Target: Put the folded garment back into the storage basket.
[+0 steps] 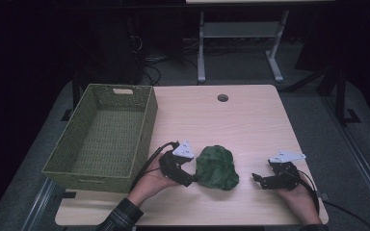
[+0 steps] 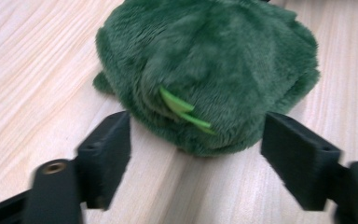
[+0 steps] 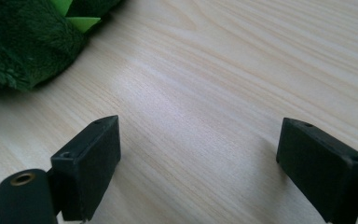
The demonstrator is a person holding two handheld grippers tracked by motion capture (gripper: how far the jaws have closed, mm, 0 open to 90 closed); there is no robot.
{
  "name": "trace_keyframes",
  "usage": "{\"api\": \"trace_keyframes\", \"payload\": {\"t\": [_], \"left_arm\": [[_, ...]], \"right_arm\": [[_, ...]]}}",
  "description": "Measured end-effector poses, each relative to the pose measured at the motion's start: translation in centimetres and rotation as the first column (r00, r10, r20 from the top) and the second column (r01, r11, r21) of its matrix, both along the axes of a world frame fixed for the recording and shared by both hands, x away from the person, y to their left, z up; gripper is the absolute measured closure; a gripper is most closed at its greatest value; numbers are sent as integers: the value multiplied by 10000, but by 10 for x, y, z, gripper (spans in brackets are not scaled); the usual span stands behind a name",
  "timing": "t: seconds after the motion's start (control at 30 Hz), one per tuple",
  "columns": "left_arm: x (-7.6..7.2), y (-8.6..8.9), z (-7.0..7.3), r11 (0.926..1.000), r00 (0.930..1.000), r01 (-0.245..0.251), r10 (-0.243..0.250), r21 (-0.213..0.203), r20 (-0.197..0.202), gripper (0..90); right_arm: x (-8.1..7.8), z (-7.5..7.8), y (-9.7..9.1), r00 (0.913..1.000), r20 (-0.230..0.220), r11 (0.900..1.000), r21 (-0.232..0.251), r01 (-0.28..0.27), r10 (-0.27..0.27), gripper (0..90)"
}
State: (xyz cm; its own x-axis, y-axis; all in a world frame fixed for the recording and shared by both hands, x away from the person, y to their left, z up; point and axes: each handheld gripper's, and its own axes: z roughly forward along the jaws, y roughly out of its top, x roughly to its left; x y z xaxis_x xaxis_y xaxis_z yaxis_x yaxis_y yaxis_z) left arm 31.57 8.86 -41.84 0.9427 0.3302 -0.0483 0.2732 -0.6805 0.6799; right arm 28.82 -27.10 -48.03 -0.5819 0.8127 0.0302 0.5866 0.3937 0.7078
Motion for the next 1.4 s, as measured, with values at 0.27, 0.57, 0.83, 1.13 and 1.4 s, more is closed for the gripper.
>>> {"api": "trace_keyframes", "payload": {"t": [0.27,0.57,0.83,1.13,1.4], "left_arm": [[9,-17,8,9963,9962,842,-845,163,191,155],[18,-38,1,9870,9884,1517,-1516,532,-43,134],[24,-48,-18,9805,9857,1674,-1642,1034,-390,132],[23,-48,-33,9763,9862,1648,-1607,1404,-397,131],[22,-48,-40,9713,9860,1657,-1599,1706,-473,134]], "right_arm": [[0,-2,2,9999,122,10000,60,27,-28,91],[0,-2,3,9999,74,9999,72,81,-81,91],[1,-2,3,9999,98,9999,80,77,-78,91],[1,-2,3,9999,110,10000,66,66,-67,91],[1,-2,3,9999,103,9999,71,80,-81,92]]}}
